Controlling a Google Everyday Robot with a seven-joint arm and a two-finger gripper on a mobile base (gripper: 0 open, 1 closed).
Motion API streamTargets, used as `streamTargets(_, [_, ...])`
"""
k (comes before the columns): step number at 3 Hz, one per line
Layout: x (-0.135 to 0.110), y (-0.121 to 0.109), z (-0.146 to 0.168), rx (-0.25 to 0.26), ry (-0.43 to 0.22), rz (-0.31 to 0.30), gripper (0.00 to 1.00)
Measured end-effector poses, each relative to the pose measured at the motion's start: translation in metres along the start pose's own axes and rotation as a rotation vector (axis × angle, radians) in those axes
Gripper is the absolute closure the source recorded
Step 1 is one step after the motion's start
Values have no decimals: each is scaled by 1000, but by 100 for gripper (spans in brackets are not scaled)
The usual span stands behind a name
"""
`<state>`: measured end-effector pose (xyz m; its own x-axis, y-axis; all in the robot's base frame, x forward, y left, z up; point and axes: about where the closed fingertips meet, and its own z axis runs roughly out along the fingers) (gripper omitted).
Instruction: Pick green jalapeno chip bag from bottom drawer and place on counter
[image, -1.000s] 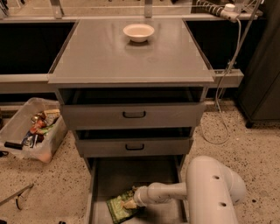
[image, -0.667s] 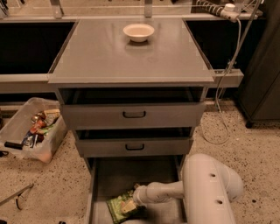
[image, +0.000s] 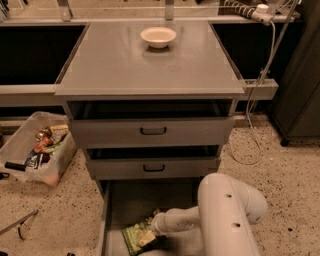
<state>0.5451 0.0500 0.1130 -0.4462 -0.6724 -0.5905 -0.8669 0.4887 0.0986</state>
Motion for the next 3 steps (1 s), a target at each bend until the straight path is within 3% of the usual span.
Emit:
streamTargets(1, [0, 0, 0, 0, 0, 0, 19])
streamTargets(3, [0, 0, 0, 0, 0, 0, 65])
